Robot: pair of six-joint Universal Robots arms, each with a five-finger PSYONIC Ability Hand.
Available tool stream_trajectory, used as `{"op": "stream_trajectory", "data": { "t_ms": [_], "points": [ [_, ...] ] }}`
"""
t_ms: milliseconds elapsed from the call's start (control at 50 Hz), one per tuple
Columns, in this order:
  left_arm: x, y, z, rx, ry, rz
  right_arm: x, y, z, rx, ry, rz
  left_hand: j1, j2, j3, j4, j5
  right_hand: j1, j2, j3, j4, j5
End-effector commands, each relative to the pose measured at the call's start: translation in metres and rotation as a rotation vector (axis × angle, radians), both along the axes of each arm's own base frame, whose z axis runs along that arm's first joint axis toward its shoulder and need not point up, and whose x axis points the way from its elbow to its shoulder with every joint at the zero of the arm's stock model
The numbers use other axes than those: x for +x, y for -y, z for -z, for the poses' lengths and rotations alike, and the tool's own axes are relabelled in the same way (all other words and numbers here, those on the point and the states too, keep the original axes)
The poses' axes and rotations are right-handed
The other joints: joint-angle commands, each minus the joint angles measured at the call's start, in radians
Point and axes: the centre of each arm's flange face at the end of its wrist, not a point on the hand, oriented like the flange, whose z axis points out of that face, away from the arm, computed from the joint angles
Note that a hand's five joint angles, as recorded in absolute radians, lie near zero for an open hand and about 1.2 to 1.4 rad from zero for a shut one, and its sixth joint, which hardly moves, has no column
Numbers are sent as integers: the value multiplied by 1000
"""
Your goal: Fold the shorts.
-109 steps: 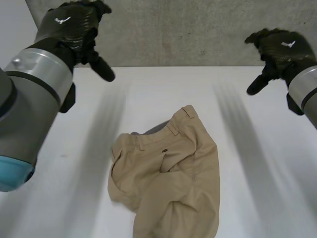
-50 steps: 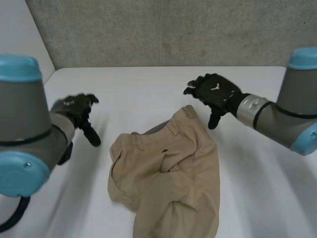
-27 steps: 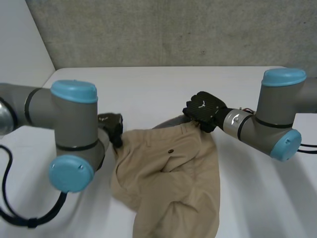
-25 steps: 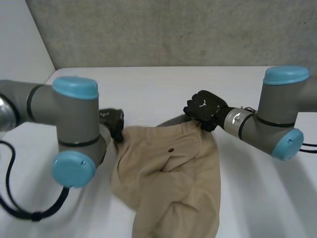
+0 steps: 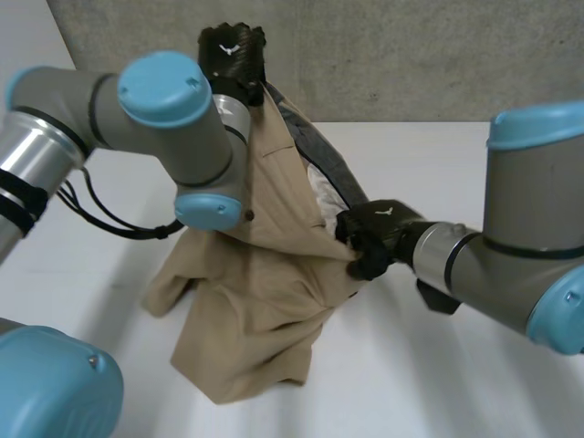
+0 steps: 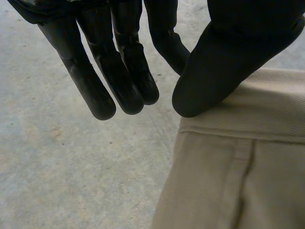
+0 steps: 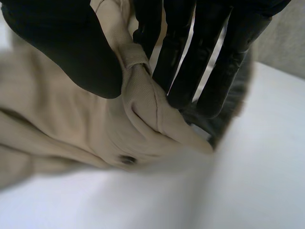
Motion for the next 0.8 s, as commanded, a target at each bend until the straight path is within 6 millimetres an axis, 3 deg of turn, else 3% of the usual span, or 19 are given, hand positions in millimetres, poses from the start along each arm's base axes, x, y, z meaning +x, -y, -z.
{"op": "stream_trajectory", "data": {
  "t_ms": [20,100,120,140,180,260,380,480,640,720,800],
  "points": [
    [-14,1,39,14,61,20,12,6,6,109,278,102,10,-9,2,-5,44,432,212,214,205,235],
    [-18,0,49,19,66,32,19,16,0,60,370,107,-656,-674,-664,-670,-622,432,212,214,205,235],
    [-22,-4,50,23,71,47,19,19,0,47,371,105,-840,-859,-848,-855,-807,262,42,44,34,64],
    [-24,-7,52,27,75,53,18,21,1,35,359,105,-903,-922,-911,-918,-870,-167,-387,-385,-395,-365],
    [-26,-11,54,38,84,63,17,23,1,14,335,99,-983,-1001,-991,-997,-949,-394,-614,-612,-622,-591],
    [-26,-22,60,74,112,73,7,30,0,-76,228,100,-1003,-1022,-1011,-1018,-970,-579,-799,-797,-807,-777],
    [3,-43,10,75,104,55,-24,58,-10,-261,51,165,-1003,-1022,-1011,-1018,-970,-688,-908,-906,-916,-886],
    [35,-64,-14,98,114,27,-24,57,-19,-369,-38,102,-992,-1011,-1000,-1006,-958,-677,-896,-895,-904,-874],
    [76,-113,8,244,184,-11,-17,54,-25,-538,-174,-66,-956,-975,-965,-971,-923,-650,-870,-868,-878,-848],
    [97,-140,32,374,198,-50,-13,55,-15,-597,-243,-165,-831,-850,-839,-846,-798,-492,-712,-710,-720,-690],
    [105,-169,50,496,201,-23,-8,54,0,-648,-302,-285,-713,-732,-721,-728,-680,-354,-574,-572,-581,-551]
  ]
}}
